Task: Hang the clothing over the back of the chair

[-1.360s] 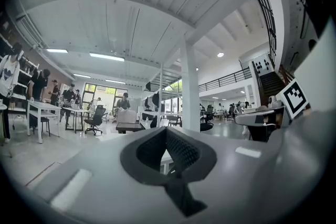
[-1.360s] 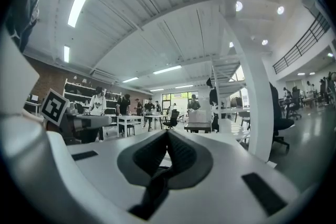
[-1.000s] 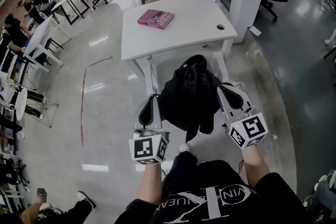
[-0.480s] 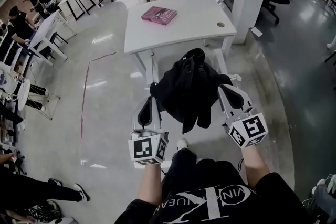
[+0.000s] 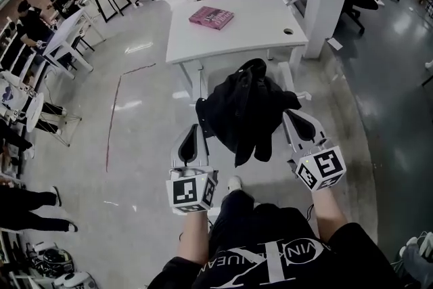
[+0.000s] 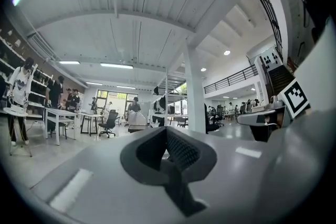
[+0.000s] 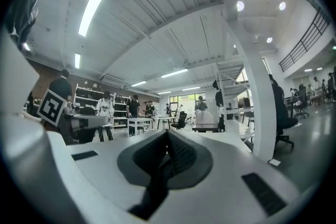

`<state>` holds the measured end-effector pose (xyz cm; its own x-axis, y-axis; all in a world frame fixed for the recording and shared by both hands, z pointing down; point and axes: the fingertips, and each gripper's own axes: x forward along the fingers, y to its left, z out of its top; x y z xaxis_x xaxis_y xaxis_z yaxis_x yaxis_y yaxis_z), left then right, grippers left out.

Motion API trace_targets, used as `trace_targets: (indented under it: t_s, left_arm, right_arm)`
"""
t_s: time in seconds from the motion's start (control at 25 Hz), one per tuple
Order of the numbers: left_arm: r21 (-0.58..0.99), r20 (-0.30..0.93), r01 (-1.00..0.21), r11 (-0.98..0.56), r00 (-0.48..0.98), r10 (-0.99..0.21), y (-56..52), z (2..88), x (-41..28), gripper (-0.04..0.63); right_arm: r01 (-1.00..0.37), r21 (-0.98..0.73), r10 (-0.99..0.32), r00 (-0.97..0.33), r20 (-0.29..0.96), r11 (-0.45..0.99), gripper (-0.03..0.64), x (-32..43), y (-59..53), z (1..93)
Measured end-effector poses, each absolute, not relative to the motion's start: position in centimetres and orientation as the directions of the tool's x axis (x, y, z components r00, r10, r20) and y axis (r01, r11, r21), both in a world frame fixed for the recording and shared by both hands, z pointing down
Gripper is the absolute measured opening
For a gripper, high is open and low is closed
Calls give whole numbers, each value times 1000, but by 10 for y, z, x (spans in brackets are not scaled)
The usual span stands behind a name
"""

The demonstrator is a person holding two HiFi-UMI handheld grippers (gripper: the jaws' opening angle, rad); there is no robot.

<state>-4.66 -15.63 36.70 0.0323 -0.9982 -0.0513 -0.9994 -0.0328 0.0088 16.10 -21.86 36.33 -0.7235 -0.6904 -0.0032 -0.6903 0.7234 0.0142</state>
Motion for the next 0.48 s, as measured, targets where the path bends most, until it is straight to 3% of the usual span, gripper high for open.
trace_targets:
  t_s: [0.48]
  left_arm:
    - [1,-59,-1000,-6,6,-998,-137,356,-46,11]
  right_arm:
    - [-664,13,-664,-748,-7,747,12,155,-202,358]
